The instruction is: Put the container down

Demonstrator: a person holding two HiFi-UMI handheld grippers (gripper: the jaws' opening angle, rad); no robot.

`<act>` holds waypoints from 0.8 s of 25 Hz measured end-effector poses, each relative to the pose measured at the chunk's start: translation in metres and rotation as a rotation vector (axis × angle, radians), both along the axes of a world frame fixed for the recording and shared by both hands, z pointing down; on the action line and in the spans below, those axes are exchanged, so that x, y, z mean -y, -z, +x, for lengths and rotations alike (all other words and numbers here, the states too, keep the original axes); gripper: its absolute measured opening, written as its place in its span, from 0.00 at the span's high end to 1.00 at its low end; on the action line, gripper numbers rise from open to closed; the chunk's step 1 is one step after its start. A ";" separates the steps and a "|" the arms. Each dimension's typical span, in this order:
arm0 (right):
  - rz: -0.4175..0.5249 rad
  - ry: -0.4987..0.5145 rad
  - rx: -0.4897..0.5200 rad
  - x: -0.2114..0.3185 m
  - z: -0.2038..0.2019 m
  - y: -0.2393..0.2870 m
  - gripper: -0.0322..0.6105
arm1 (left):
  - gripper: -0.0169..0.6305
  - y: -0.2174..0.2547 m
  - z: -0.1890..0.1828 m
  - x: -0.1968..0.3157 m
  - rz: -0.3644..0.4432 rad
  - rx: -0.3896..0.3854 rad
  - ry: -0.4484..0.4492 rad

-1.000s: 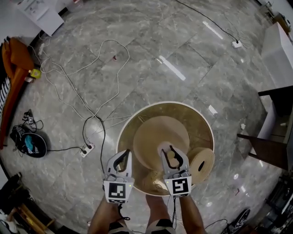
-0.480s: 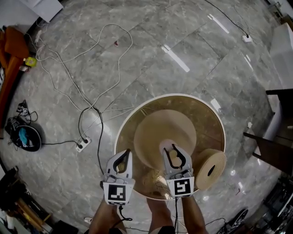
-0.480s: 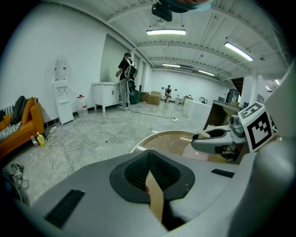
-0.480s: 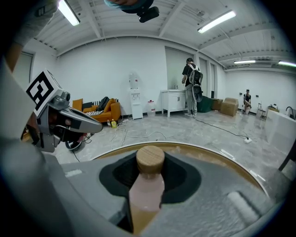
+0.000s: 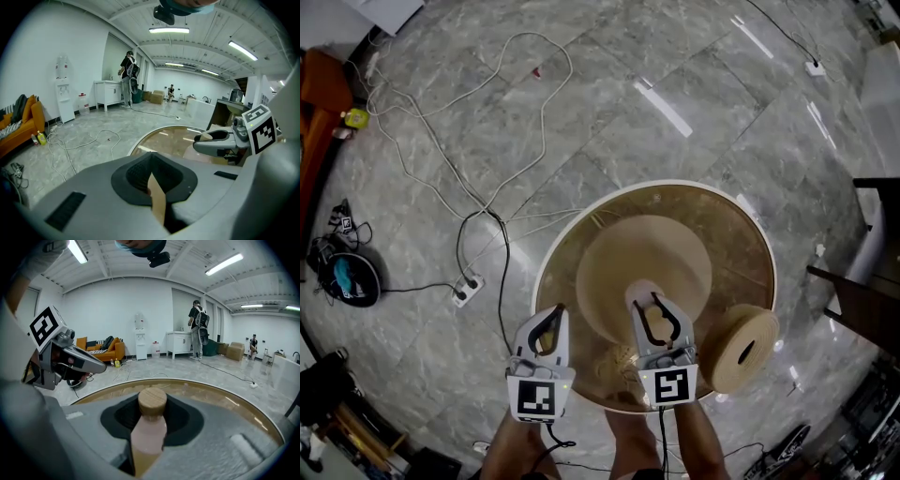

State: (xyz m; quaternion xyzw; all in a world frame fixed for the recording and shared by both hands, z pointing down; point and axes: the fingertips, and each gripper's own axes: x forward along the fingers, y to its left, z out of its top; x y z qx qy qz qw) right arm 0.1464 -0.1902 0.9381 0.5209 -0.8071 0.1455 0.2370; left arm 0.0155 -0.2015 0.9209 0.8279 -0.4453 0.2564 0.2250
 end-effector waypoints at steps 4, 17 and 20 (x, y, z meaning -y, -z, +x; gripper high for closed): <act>0.011 0.006 -0.002 -0.003 -0.002 -0.004 0.75 | 0.95 -0.006 -0.001 -0.004 -0.007 0.001 0.003; 0.016 -0.035 0.035 -0.003 -0.003 -0.004 0.74 | 0.95 -0.001 0.003 -0.013 -0.014 -0.006 -0.007; -0.003 -0.016 0.056 -0.002 -0.011 0.000 0.65 | 0.95 0.009 0.000 -0.010 -0.005 -0.006 -0.012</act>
